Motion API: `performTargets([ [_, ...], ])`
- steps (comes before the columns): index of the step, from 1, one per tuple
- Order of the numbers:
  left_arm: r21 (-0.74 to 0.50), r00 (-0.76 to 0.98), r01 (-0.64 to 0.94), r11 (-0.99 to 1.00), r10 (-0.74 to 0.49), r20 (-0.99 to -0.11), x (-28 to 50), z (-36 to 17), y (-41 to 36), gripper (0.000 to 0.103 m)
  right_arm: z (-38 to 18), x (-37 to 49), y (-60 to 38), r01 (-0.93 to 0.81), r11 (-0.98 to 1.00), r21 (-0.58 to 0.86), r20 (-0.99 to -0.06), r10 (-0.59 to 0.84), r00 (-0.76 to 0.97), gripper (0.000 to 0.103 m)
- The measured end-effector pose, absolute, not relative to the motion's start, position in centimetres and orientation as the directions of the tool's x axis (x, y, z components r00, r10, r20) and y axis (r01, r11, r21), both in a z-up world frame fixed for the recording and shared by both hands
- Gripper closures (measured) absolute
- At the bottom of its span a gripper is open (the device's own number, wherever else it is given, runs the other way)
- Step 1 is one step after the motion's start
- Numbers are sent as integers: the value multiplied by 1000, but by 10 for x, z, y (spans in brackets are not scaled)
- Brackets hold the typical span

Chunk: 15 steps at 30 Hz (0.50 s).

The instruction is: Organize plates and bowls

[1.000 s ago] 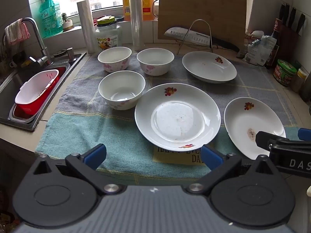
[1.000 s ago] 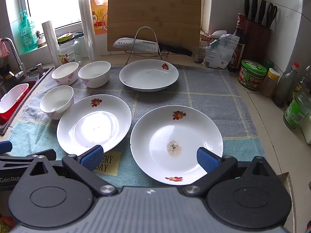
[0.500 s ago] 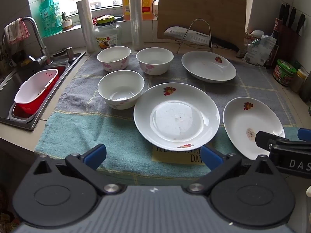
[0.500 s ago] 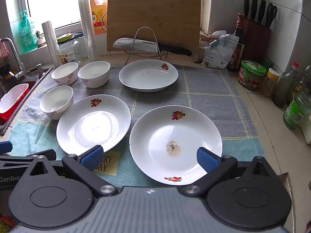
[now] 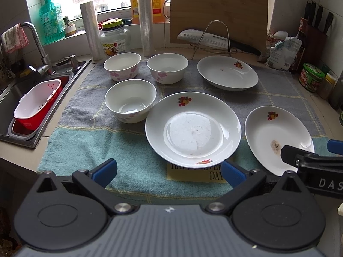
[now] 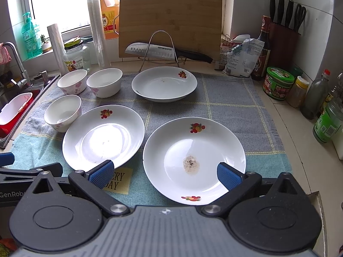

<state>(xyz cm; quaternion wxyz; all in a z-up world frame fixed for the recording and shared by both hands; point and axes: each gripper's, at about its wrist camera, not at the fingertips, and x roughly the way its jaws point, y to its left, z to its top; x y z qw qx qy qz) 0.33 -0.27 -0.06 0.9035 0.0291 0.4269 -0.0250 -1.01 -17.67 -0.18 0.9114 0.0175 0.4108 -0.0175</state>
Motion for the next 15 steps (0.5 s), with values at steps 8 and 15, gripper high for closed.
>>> performTargets([
  [8,23,650,109,994,-54,-758,5,-2,-3,1,-5,-16,-182,-1,1000,20,-705,15,709,0],
  [15,12,646,111,994,-63,-761,11,-8,2,1,-11,-24,-201,-34,999,8,-668,31,743,0],
])
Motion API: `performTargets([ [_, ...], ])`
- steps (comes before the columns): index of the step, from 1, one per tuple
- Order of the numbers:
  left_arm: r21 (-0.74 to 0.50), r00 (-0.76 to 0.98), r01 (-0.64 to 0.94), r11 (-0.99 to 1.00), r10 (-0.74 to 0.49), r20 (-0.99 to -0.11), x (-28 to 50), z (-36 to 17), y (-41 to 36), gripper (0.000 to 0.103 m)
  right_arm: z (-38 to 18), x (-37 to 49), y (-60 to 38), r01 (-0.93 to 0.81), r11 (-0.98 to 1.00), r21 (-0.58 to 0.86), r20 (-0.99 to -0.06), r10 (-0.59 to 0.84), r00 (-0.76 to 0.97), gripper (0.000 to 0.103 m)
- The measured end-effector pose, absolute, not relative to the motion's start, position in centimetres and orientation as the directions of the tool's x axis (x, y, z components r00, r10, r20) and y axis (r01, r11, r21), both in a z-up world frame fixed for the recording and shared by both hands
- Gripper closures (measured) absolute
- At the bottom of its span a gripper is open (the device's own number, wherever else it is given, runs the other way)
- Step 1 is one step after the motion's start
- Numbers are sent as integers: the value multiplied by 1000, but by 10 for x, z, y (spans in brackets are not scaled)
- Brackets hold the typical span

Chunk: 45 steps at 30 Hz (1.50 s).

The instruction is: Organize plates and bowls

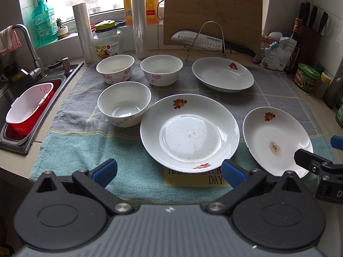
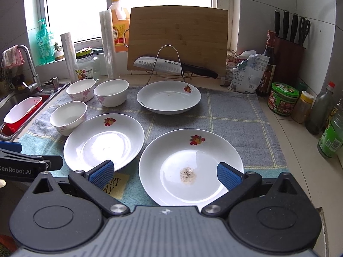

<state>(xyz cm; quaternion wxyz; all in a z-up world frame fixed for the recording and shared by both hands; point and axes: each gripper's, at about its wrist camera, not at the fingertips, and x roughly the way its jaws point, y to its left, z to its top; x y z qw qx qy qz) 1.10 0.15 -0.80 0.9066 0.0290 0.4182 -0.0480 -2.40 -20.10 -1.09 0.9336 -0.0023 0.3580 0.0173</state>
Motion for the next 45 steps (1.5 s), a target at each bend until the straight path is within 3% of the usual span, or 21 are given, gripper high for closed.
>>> performTargets([
  [23,-5,619,229,973,-150,-771,34,-19,-18,1,-97,-25,-232,0,1000,-17,-785,-13,619,0],
  [33,24,597,307,951,-173,-784,53,-25,-29,1,-113,-10,-239,28,1000,15,-781,-6,624,0],
  [45,18,544,492,870,-291,-787,89,-31,-61,1,-118,-1,-237,6,1000,-21,-773,-20,635,0],
])
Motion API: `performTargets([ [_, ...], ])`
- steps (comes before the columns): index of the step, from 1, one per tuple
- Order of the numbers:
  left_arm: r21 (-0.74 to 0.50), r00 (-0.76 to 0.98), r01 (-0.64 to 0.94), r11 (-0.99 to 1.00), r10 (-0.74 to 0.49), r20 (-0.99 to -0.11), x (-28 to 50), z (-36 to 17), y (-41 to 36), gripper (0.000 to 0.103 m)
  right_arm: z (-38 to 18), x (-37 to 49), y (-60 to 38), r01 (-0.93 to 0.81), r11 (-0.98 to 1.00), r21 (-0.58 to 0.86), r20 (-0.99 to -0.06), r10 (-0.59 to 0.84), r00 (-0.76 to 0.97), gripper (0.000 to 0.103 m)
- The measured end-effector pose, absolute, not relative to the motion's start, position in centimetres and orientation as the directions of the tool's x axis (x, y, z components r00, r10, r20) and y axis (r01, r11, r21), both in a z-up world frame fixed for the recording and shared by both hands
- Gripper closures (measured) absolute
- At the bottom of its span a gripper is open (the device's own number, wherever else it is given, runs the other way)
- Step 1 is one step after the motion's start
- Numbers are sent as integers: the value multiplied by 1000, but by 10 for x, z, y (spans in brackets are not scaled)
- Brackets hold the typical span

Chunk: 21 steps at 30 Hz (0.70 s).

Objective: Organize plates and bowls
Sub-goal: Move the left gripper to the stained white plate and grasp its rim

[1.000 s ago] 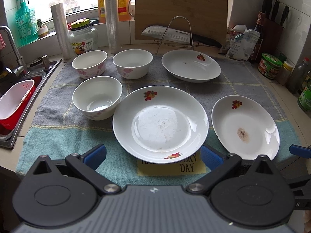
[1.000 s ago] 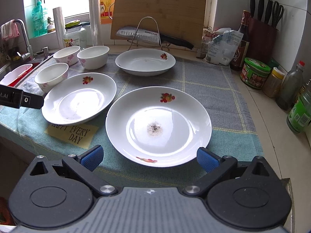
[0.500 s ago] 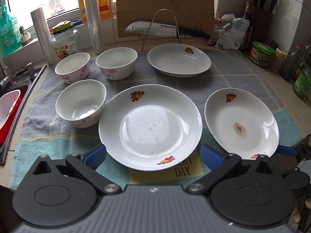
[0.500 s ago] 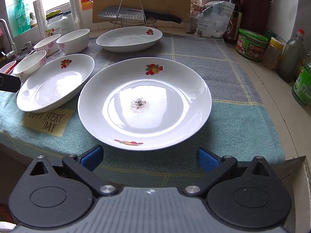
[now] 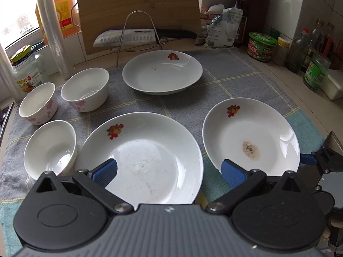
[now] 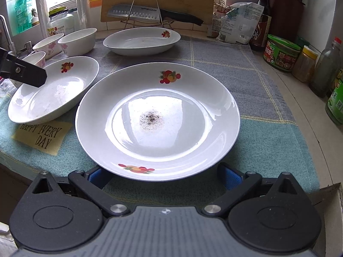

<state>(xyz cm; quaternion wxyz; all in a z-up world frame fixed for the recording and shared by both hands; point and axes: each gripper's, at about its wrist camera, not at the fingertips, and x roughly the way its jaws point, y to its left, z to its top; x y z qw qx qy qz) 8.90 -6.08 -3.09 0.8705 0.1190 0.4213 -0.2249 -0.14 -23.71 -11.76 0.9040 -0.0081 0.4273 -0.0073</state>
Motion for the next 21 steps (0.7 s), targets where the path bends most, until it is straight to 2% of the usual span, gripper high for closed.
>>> performTargets([
  [10,-18,435,695,719,-441,-785,116,-40,-93,1,-120,-7,-235,27,999,-22,-746,-34,666,0],
  [21,-60,321,787,614,-491,-810,130,-48,-131,1,-119,-5,-234,21,999,-27,-756,-34,654,0],
])
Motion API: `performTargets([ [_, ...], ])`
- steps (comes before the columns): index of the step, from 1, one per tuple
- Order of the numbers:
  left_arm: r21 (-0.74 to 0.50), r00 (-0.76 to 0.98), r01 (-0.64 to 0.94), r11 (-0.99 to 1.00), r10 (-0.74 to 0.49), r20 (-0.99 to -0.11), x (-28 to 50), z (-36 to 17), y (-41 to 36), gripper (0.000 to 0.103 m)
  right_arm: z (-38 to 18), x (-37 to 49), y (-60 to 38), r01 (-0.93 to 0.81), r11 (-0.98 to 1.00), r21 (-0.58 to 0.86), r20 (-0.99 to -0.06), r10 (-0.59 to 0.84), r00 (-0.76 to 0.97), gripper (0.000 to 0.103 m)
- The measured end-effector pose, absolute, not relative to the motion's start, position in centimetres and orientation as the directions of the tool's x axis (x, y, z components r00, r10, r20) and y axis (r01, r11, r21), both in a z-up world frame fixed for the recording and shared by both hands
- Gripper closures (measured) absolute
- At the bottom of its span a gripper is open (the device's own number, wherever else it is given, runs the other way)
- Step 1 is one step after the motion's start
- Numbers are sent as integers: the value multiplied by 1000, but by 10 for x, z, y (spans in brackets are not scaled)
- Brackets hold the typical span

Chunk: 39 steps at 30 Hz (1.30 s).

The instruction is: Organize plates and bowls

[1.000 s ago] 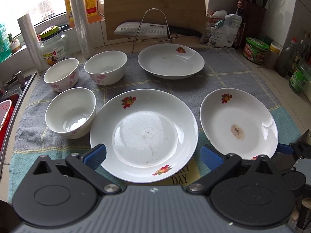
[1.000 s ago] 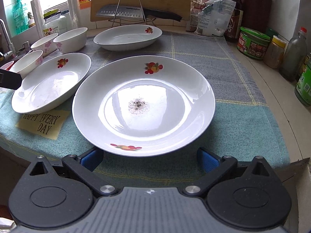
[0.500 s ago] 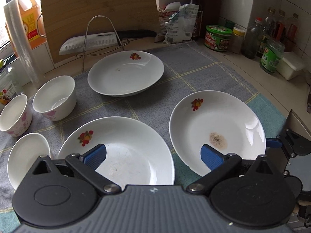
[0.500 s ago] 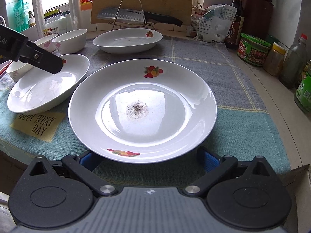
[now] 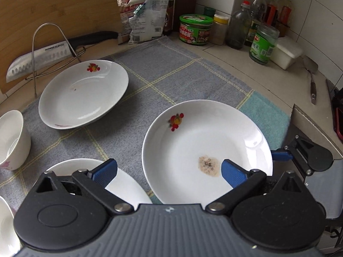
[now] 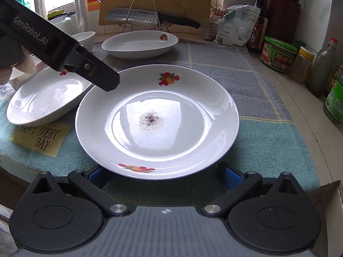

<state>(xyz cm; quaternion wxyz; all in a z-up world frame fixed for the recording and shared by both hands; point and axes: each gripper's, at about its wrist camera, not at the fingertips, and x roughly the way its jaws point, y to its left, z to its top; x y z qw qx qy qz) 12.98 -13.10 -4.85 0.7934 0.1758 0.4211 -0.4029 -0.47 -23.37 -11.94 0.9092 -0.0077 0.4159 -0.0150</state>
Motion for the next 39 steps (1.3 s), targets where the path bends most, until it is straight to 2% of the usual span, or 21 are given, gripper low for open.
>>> performTargets([
  [13,-151,196,793,590,-481,-855,165,-68,-163,1,-120,-2,-238,-58,998,-25,-753,20,658,0],
  [23,-145,102,832,535,-405,-908,187,-102,-185,1,-121,0,-239,-64,998,-22,-755,25,655,0],
  [32,-69,105,902,427,-372,-922,184,-108,-194,0,-120,0,-235,-13,1000,-25,-765,-11,644,0],
  [39,-68,103,913,402,-390,-915,187,-109,-194,0,-119,2,-233,8,1000,-30,-775,-28,631,0],
])
